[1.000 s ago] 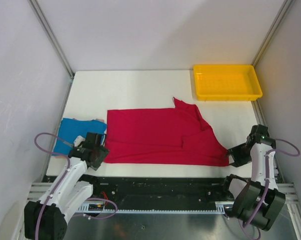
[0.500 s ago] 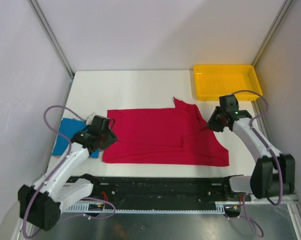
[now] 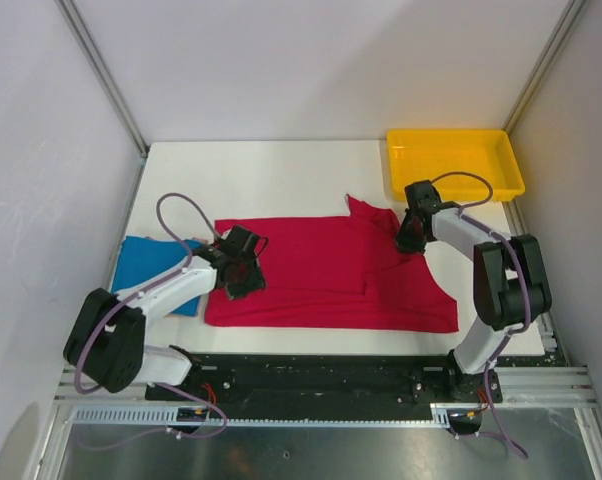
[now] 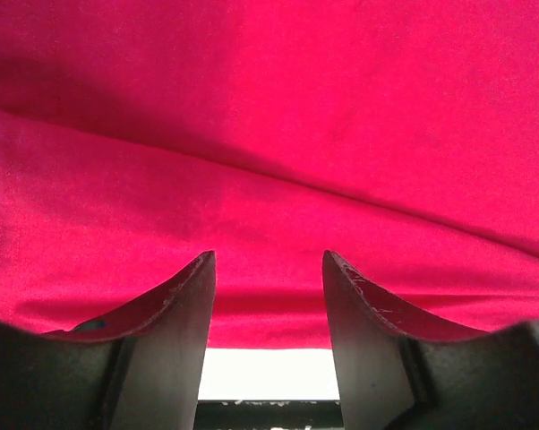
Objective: Fold and stack the t-shirts
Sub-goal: Fold the flattened tshirt in 1/3 of the way
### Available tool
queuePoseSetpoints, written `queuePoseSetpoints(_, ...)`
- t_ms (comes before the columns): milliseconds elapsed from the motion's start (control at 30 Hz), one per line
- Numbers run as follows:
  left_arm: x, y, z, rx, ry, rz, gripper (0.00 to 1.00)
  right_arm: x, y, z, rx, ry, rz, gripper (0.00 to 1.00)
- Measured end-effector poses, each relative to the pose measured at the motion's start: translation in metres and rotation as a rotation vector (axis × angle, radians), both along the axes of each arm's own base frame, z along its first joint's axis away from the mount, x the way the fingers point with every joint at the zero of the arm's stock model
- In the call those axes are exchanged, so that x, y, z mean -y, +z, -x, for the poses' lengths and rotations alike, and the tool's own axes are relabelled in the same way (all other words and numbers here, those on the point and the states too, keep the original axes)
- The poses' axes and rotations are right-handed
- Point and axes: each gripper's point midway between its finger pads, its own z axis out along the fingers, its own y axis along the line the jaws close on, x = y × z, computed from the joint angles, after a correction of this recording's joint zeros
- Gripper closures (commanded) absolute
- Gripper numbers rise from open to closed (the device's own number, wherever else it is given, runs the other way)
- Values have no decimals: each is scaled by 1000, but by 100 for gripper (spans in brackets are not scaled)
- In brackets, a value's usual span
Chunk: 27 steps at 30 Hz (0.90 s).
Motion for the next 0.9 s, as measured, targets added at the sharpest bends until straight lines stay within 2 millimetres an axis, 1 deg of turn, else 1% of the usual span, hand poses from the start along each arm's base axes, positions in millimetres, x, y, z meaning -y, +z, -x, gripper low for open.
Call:
queuePoseSetpoints(100, -1, -13, 1, -35, -13, -31, 42, 17, -7, -11, -10, -38, 41, 90)
queuePoseSetpoints(267, -6, -33, 5, -95, -25, -83, 39, 46, -9, -33, 1, -97, 100, 90)
queuePoseSetpoints(367, -6, -33, 3, -90, -28, -86, 39, 60, -12, -44, 0, -117, 135, 88)
queuePoseSetpoints(500, -6, -34, 2, -88, -28, -94, 38, 69, -16, -51, -8, -121, 170, 86)
queuePoseSetpoints(667, -6, -34, 2, -91, -37, -102, 38, 80, -21, -62, -26, -119, 216, 74)
queuePoseSetpoints(733, -6, -35, 2, -94, -39, -105, 38, 85, -20, -66, -25, -119, 237, 71)
queuePoseSetpoints(900, -6, -35, 2, -94, -53, -110, 38, 95, -10, -78, -13, -124, 282, 70)
